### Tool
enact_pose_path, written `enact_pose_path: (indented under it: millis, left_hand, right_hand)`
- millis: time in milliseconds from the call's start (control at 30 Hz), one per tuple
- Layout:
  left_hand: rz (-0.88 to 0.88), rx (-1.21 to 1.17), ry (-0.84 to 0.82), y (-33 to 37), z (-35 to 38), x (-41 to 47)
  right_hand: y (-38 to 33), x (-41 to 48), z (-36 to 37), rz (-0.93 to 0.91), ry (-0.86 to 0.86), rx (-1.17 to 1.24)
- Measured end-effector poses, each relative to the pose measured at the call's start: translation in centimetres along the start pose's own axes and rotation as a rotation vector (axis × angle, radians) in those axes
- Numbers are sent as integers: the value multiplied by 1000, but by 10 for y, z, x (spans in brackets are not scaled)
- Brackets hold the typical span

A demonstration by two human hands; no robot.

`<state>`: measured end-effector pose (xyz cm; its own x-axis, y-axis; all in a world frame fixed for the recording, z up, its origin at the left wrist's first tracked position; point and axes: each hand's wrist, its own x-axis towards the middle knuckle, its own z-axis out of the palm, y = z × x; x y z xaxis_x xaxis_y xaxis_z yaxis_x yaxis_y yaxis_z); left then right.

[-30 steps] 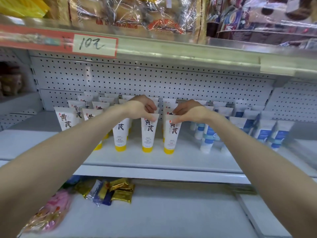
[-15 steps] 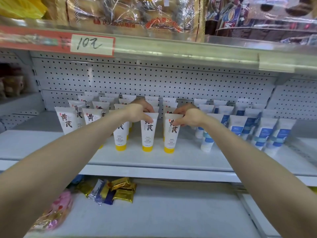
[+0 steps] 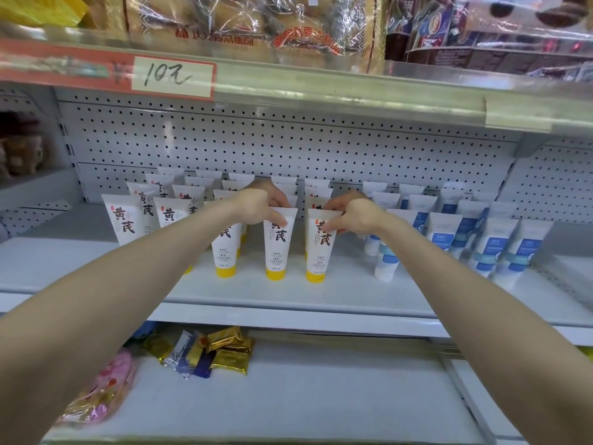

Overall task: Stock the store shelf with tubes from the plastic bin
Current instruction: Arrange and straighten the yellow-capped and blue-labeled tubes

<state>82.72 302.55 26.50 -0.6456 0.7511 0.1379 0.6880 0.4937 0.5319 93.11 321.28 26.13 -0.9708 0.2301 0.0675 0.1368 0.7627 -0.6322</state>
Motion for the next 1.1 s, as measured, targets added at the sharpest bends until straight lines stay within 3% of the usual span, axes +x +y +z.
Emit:
enact_pose_path:
  millis: [733,1100]
  left_hand:
    - [28,155,29,8,5,-8]
    - [47,-15,179,30,-6,-34]
  right_hand:
    - [0,-7,-1,-38,5,-79]
    - [-3,-41,-31,-125,162,-85]
